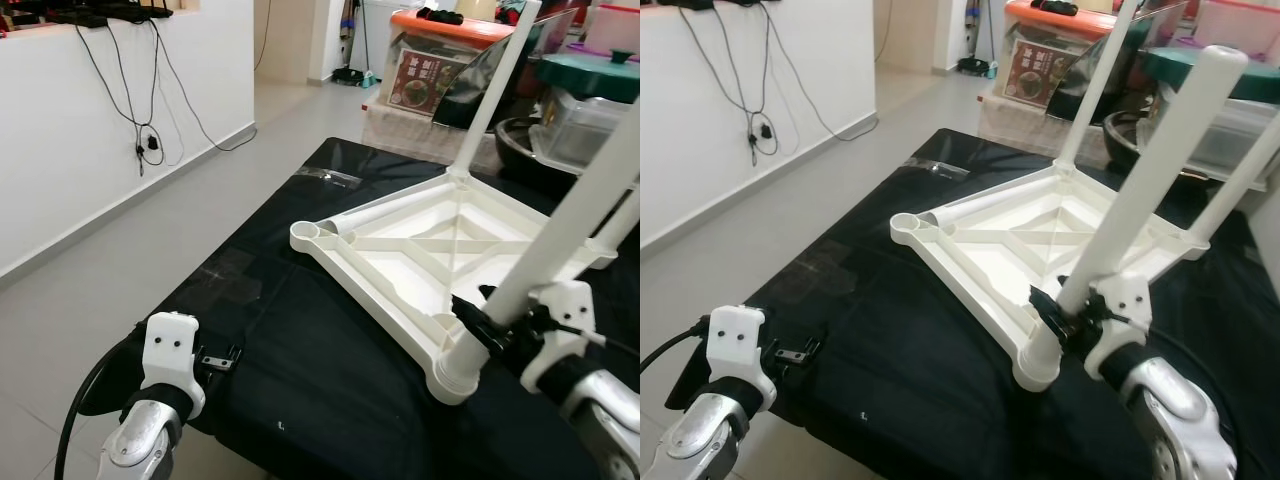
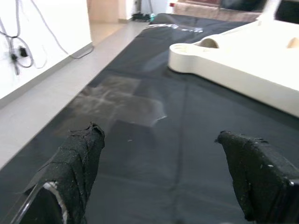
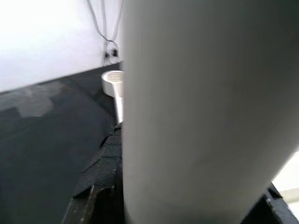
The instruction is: Building children table
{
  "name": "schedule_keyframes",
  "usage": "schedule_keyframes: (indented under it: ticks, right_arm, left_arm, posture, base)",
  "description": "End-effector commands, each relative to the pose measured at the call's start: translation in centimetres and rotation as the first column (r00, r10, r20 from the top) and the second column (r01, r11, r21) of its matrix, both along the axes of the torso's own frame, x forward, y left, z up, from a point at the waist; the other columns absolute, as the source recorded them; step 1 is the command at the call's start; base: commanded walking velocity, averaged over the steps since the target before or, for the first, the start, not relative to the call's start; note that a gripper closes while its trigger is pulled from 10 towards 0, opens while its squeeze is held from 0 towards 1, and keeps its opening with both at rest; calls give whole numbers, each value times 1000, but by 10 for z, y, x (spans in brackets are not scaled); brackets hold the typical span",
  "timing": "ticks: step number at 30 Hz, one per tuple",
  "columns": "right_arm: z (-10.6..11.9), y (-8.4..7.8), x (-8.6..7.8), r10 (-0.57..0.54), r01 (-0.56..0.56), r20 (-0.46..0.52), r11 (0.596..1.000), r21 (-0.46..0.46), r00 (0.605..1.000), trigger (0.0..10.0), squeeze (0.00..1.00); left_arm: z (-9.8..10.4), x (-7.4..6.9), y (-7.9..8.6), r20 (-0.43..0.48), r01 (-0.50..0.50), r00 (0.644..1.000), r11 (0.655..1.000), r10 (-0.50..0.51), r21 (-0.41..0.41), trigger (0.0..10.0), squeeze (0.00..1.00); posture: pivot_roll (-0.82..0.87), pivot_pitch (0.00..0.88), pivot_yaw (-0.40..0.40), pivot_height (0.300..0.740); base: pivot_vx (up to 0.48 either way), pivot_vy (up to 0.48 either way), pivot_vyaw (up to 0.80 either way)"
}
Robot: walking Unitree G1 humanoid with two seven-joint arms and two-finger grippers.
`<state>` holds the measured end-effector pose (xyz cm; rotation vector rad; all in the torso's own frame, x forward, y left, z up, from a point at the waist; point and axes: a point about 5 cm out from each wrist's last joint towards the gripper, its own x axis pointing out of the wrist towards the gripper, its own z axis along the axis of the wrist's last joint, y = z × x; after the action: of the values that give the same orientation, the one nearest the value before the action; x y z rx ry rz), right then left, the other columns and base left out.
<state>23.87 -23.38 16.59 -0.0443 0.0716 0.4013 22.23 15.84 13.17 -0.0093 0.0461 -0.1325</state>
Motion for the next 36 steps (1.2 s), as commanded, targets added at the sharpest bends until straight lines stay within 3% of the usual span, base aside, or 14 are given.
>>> schedule_keyframes:
  ticks: [1, 5, 7, 8, 10, 14, 15, 16, 17, 21, 22, 25, 26, 36]
  right_arm:
    - [-19, -13, 28, -233, 231, -83, 972, -30, 969, 0, 0]
    - [-17, -26, 39, -383, 382, -79, 924, -21, 921, 0, 0]
    - [-18, -61, 37, -771, 787, -156, 607, 112, 617, 0, 0]
    - [-18, -61, 37, -771, 787, -156, 607, 112, 617, 0, 0]
    - [-35, -56, 1, -886, 921, -253, 375, 102, 389, 0, 0]
    - [-41, -41, -23, -907, 945, -266, 323, 59, 327, 0, 0]
    - [-45, -27, -31, -897, 935, -273, 352, 37, 349, 4275, 0]
    - [-45, -27, -31, -897, 935, -273, 352, 37, 349, 4275, 0]
    - [-48, -11, -36, -869, 910, -289, 413, 27, 402, 10000, 0]
    - [-34, 16, -37, -803, 830, -214, 549, 100, 556, 10000, 0]
    - [-24, 16, -31, -772, 792, -175, 595, 137, 611, 10000, 1000]
    - [-3, 15, -19, -650, 658, -115, 721, 217, 751, 10000, 984]
    - [7, 12, -16, -571, 570, -73, 786, 239, 818, 10000, 0]
    - [6, 12, -13, 11, -13, 18, 995, 96, 1000, 10000, 0]
  left_arm:
    - [-1, 1, -3, -4, -5, 1000, 1000, 5, -4, 10000, 0]
    - [-1, 0, -3, -2, -6, 1000, 1000, 6, -3, 10000, 0]
    - [0, 1, -2, -1, -10, 1000, 1000, 10, -1, 10000, 0]
    - [0, 1, -2, -1, -10, 1000, 1000, 10, -1, 10000, 0]
    - [-1, 1, 0, -3, -3, 1000, 1000, 3, 7, 10000, 0]
    - [-1, 0, 1, -6, 0, 1000, 1000, 0, 11, 10000, 0]
    - [-1, 0, 2, -7, 0, 1000, 1000, 0, 12, 10000, 0]
    - [-1, 0, 2, -7, 0, 1000, 1000, 0, 12, 10000, 0]
    - [-1, 1, 2, -9, 1, 1000, 1000, -1, 14, 10000, 0]
    - [-2, 0, 4, -17, 5, 1000, 1000, -5, 18, 10000, 0]
    - [-1, 0, 3, -16, 10, 1000, 1000, -10, 16, 10000, 0]
    - [-1, 1, 2, -15, 16, 1000, 1000, -16, 14, 10000, 0]
    - [-2, 1, 3, -16, 15, 1000, 1000, -15, 13, 10000, 0]
    - [-3, 3, -1, -8, 3, 1000, 1000, -3, -4, 10000, 0]
  posture:
    - [206, 0, -126, 740]
    - [206, 0, -126, 740]
    - [206, 0, -132, 740]
    - [206, 0, -132, 740]
    - [199, 0, -124, 740]
    - [196, 0, -121, 740]
    - [190, 0, -110, 740]
    - [190, 0, -110, 740]
    - [189, 0, -108, 740]
    - [167, 0, -94, 740]
    - [167, 0, -94, 740]
    - [160, 0, -95, 740]
    - [163, 0, -100, 740]
    - [182, 0, -124, 740]
  base:
    - [0, 0, 0]
    - [0, 0, 0]
    - [0, 0, 0]
    - [0, 0, 0]
    - [0, 0, 0]
    - [0, 0, 0]
    - [0, 0, 0]
    - [0, 0, 0]
    - [0, 0, 0]
    - [0, 0, 0]
    - [0, 0, 0]
    - [0, 0, 0]
    - [0, 0, 0]
    - [0, 0, 0]
